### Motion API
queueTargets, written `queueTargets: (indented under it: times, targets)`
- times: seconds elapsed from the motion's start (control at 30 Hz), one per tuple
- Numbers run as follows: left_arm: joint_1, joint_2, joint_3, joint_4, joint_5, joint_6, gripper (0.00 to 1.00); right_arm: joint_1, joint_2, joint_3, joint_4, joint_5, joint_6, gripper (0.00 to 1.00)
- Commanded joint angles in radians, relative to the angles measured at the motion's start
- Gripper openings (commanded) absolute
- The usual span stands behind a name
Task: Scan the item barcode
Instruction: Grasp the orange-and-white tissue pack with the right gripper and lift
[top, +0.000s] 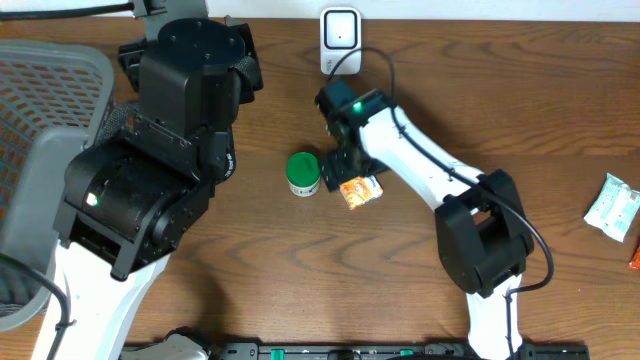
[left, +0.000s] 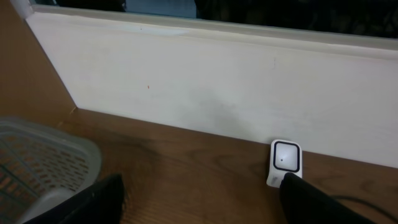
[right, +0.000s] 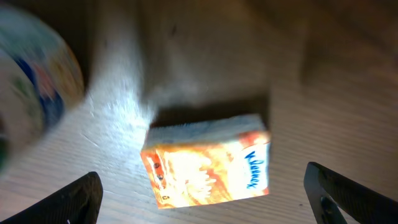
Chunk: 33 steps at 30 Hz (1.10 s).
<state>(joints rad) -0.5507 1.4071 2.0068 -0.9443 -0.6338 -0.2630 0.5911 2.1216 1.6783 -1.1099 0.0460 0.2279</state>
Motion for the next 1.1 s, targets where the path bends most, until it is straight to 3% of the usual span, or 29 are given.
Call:
queueTargets:
  times: [0.0,0.5,0.6,0.73,0.87,1.07]
  targets:
    - [0.002,0.011,-0.008,-0.004,-0.002,-0.008,0.8,0.006,0.013,-0.042,0.029,0.034,-0.06,0.99]
    - [0.002,0.011,-0.008,-0.005,-0.002,-0.008,0.8,-0.004,0.013,-0.203,0.177,0.023,-0.124,0.99]
    - [0.002,0.011,-0.009,-0.005,-0.002,-0.008,0.8,0.0,0.013,-0.206,0.183,0.023,-0.109,0.9]
    - [0.002,0.011,-0.008,-0.006,-0.002,-0.008,0.8,-0.006,0.013,-0.205,0.187,0.023,-0.032,0.67]
    - [0.002,0.011,-0.009,-0.006,-0.002,-0.008,0.8,-0.033,0.013,-0.205,0.167,-0.011,0.042,0.59]
    - [0.002,0.011,-0.009,-0.006,-0.002,-0.008,0.8,-0.103,0.013,-0.178,0.072,-0.215,0.113,0.56]
